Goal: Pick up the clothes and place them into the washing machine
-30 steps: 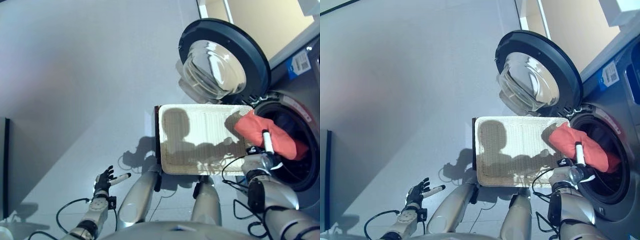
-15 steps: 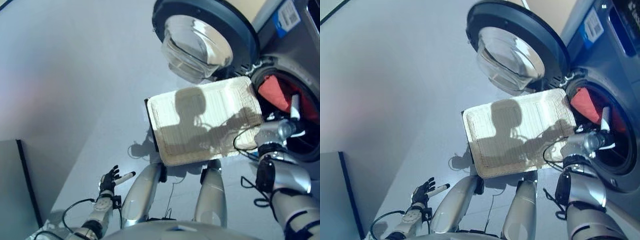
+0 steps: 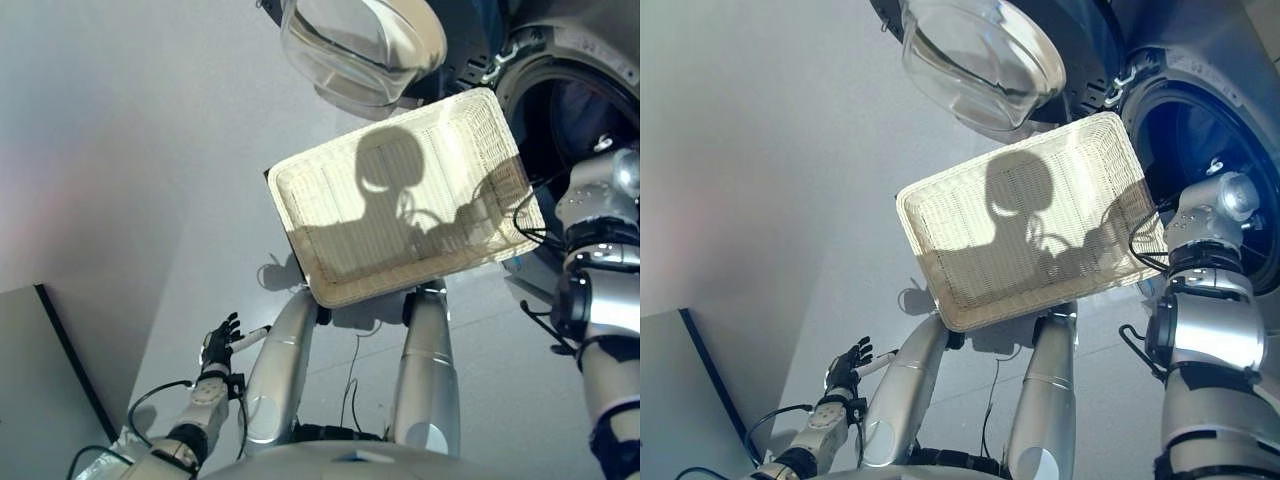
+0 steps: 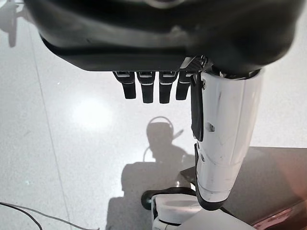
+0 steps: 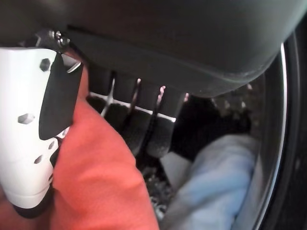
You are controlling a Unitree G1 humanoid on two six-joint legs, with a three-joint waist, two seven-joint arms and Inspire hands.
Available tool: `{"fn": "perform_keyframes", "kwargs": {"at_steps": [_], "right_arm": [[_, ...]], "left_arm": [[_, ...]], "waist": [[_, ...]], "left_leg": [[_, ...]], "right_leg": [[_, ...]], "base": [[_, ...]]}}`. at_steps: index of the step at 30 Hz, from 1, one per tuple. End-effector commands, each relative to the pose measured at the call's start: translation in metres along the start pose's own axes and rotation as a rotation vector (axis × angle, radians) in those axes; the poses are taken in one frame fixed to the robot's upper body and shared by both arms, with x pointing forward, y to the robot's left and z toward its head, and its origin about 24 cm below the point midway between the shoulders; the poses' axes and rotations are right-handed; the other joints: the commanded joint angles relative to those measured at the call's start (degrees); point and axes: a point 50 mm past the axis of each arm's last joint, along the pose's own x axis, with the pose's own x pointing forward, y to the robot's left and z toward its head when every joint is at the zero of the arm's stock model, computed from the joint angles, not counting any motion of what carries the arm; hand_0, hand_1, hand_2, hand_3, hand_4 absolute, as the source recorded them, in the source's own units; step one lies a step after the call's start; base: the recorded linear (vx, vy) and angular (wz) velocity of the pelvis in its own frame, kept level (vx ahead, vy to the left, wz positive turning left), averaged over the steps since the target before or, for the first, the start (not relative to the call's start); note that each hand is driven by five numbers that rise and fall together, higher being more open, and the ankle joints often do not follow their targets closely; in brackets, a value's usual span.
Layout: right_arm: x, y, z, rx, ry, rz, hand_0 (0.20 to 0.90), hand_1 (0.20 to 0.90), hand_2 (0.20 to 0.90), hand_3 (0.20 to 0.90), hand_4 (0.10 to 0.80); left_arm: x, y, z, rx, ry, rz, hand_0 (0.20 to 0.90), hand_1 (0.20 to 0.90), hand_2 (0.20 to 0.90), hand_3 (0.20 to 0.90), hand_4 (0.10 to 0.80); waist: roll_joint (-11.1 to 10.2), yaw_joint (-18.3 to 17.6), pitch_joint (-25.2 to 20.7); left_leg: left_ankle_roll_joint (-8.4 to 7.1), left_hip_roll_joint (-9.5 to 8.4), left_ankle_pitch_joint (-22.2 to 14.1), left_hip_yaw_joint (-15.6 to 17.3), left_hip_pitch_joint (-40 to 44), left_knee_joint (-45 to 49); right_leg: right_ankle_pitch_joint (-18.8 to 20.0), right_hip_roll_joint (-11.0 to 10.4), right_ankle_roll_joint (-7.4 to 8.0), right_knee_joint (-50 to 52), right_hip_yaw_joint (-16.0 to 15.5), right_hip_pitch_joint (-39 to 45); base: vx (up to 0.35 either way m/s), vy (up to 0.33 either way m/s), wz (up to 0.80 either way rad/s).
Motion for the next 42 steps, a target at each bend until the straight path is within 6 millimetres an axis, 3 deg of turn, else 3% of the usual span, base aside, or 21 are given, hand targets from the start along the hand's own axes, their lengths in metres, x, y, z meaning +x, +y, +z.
{"fn": "perform_keyframes", "kwargs": {"at_steps": [1,2,3,4,7,13,15,16,18,19,20,21,22,25,26,27,29,30,34,35,42], "right_arm": [[0.013,0.019,0.116,0.039,-0.431,0.072,0.200,0.200,0.200,0.200,0.300],[0.012,0.024,0.116,0.011,-0.424,0.090,0.335,0.335,0.335,0.335,0.396],[0.012,0.025,0.116,0.011,-0.424,0.091,0.837,0.837,0.837,0.837,0.755],[0.010,0.029,0.116,0.016,-0.418,0.111,0.900,0.900,0.900,0.900,0.800],[0.005,0.037,0.095,0.009,-0.342,0.158,0.900,0.900,0.900,0.900,0.800],[0.004,0.029,0.056,-0.023,-0.219,0.157,0.900,0.900,0.900,0.900,0.800],[-0.004,0.018,0.009,-0.083,-0.086,0.153,0.900,0.900,0.900,0.900,0.800],[-0.004,0.017,0.007,-0.084,-0.084,0.152,0.900,0.900,0.900,0.900,0.800],[-0.019,-0.005,-0.051,-0.173,0.084,0.153,0.900,0.900,0.900,0.900,0.800],[-0.023,-0.015,-0.066,-0.186,0.139,0.147,0.900,0.900,0.900,0.900,0.800],[-0.023,-0.016,-0.067,-0.186,0.141,0.146,0.900,0.900,0.900,0.900,0.800],[-0.034,-0.033,-0.094,-0.226,0.236,0.132,0.900,0.900,0.900,0.900,0.800],[-0.034,-0.034,-0.095,-0.226,0.238,0.132,0.900,0.900,0.900,0.900,0.800],[-0.067,-0.057,-0.143,-0.274,0.405,0.167,0.900,0.900,0.900,0.900,0.800],[-0.067,-0.057,-0.144,-0.274,0.406,0.167,0.900,0.900,0.900,0.900,0.800],[-0.086,-0.068,-0.165,-0.328,0.476,0.205,0.900,0.900,0.900,0.900,0.800],[-0.096,-0.070,-0.173,-0.318,0.510,0.220,0.900,0.900,0.900,0.900,0.800],[-0.113,-0.085,-0.190,-0.352,0.572,0.236,0.900,0.900,0.900,0.900,0.800],[-0.138,-0.115,-0.211,-0.385,0.661,0.239,0.900,0.900,0.900,0.900,0.800],[-0.139,-0.115,-0.211,-0.385,0.661,0.239,0.900,0.900,0.900,0.900,0.800],[-0.160,-0.179,-0.229,-0.595,0.748,0.300,0.900,0.900,0.900,0.900,0.800]], "left_arm": [[-0.015,0.018,-0.033,-0.011,0.082,0.093,0.900,0.900,0.900,0.900,0.800],[-0.015,0.018,-0.033,-0.008,0.079,0.092,0.900,0.900,0.900,0.900,0.800],[-0.015,0.018,-0.033,-0.009,0.079,0.092,0.900,0.900,0.900,0.900,0.800],[-0.014,0.017,-0.032,-0.013,0.076,0.091,0.900,0.900,0.900,0.900,0.800],[-0.013,0.017,-0.032,-0.019,0.086,0.103,0.900,0.900,0.900,0.900,0.800],[-0.014,0.017,-0.036,-0.041,0.106,0.115,0.900,0.900,0.900,0.900,0.800],[-0.013,0.016,-0.037,-0.031,0.115,0.118,0.900,0.900,0.900,0.900,0.800],[-0.014,0.017,-0.037,-0.030,0.116,0.120,0.900,0.900,0.900,0.900,0.800],[-0.012,0.013,-0.035,-0.012,0.117,0.103,0.900,0.900,0.900,0.900,0.800],[-0.011,0.013,-0.034,-0.007,0.115,0.101,0.900,0.900,0.900,0.900,0.800],[-0.011,0.013,-0.035,-0.005,0.116,0.102,0.900,0.900,0.900,0.900,0.800],[-0.011,0.011,-0.034,0.004,0.111,0.088,0.900,0.900,0.900,0.900,0.800],[-0.012,0.012,-0.035,0.005,0.112,0.089,0.900,0.900,0.900,0.900,0.800],[-0.010,0.011,-0.031,0.017,0.094,0.077,0.900,0.900,0.900,0.900,0.800],[-0.010,0.012,-0.031,0.018,0.095,0.078,0.900,0.900,0.900,0.900,0.800],[-0.010,0.013,-0.032,0.036,0.100,0.075,0.900,0.900,0.900,0.900,0.800],[-0.010,0.015,-0.032,0.040,0.099,0.081,0.900,0.900,0.900,0.900,0.800],[-0.010,0.017,-0.034,0.060,0.109,0.080,0.900,0.900,0.900,0.900,0.800],[-0.012,0.021,-0.039,0.077,0.130,0.087,0.900,0.900,0.900,0.900,0.800],[-0.012,0.021,-0.039,0.077,0.130,0.087,0.900,0.900,0.900,0.900,0.800],[-0.016,0.030,-0.051,0.102,0.194,0.107,0.900,0.900,0.900,0.900,0.800]], "waist": [[-0.1,1.0,-5.4],[-0.1,1.2,-5.5],[-0.1,1.3,-5.9],[-0.2,1.0,-5.4],[-0.5,0.7,-5.5],[-0.5,0.4,-5.8],[-0.5,0.4,-5.9],[-0.6,0.4,-5.9],[-0.7,0.8,-6.3],[-0.8,0.9,-6.5],[-0.8,0.9,-6.5],[-0.7,1.6,-7.0],[-0.7,1.5,-7.0],[-1.0,2.7,-7.6],[-1.0,2.6,-7.5],[-1.4,3.4,-7.9],[-1.6,3.6,-8.0],[-2.2,4.5,-8.7],[-3.8,5.5,-10.4],[-3.7,5.4,-10.5],[-7.8,6.0,-15.7]], "left_leg": [[-3.80,1.19,3.2,-7.1,-1.6,-0.4],[-3.90,1.41,3.6,-7.1,-1.5,-0.8],[-4.05,1.23,1.7,-7.8,-0.9,-0.5],[-3.98,1.47,3.7,-7.1,-1.4,-1.1],[-4.24,1.69,4.2,-7.0,-0.1,-2.6],[-4.93,1.69,5.0,-6.8,1.6,-5.4],[-5.25,1.74,5.7,-6.8,2.6,-6.8],[-5.25,1.73,5.8,-6.8,2.8,-6.9],[-5.51,1.78,6.3,-6.8,4.1,-8.2],[-5.59,1.77,6.5,-6.9,4.6,-8.7],[-5.59,1.76,6.6,-7.0,4.7,-8.9],[-5.76,1.80,7.0,-7.3,5.6,-9.8],[-5.77,1.78,7.1,-7.4,5.8,-10.0],[-6.08,1.60,8.2,-8.3,7.8,-11.6],[-6.09,1.58,8.3,-8.3,7.9,-11.6],[-6.40,1.50,9.0,-8.9,9.1,-12.7],[-6.50,1.50,9.4,-9.3,10.2,-13.6],[-6.81,1.52,10.1,-9.9,12.0,-15.1],[-7.47,1.38,12.0,-11.7,16.9,-19.4],[-7.47,1.36,12.5,-11.8,16.9,-19.8],[-7.67,1.54,14.4,-14.1,24.3,-25.8]], "right_leg": [[-8.2,5.3,-6.45,7.0,-4.4,1.6],[-7.9,5.4,-6.56,6.9,-4.5,1.6],[-9.7,5.5,-6.30,7.4,-4.0,2.1],[-7.9,5.5,-6.58,6.5,-4.4,1.8],[-7.4,5.8,-6.72,5.4,-4.7,2.8],[-6.9,5.4,-6.60,3.3,-5.4,4.6],[-6.4,5.2,-6.45,1.7,-5.8,6.3],[-6.3,5.2,-6.45,1.5,-5.9,6.5],[-5.7,4.9,-6.17,-0.2,-6.7,8.2],[-5.5,4.7,-6.10,-0.9,-7.0,9.0],[-5.4,4.7,-6.10,-1.1,-7.0,9.2],[-5.3,4.3,-5.94,-2.1,-7.7,10.8],[-5.3,4.2,-5.95,-2.3,-7.8,11.1],[-4.8,3.5,-5.77,-4.1,-9.4,14.3],[-4.8,3.5,-5.77,-4.2,-9.5,14.5],[-4.7,3.0,-5.67,-5.3,-10.6,16.7],[-4.6,2.8,-5.59,-6.1,-11.3,18.0],[-4.2,2.4,-5.33,-7.6,-12.6,20.5],[-3.7,1.4,-4.61,-11.7,-15.7,26.9],[-3.2,1.4,-4.61,-12.1,-15.8,26.9],[-1.8,0.5,-3.29,-18.5,-20.7,35.8]], "base": [[-0.084,-0.014,-0.23],[0.018,-0.002,-0.14],[0.022,-0.008,-0.13],[0.020,-0.010,-0.05],[-0.015,-0.008,-0.01],[0.011,0.012,0.02],[0.008,0.009,0.02],[0.014,0.002,0.09],[0.022,-0.010,0.08],[0.020,-0.014,0.08],[0.027,-0.032,0.12],[0.020,-0.022,0.14],[0.036,-0.039,0.19],[0.035,-0.048,0.22],[0.045,-0.068,0.27],[0.040,-0.050,0.26],[0.050,-0.051,0.34],[0.071,-0.060,0.32],[0.087,-0.033,0.42],[0.099,-0.014,0.44],[0.092,-0.004,0.34]]}}
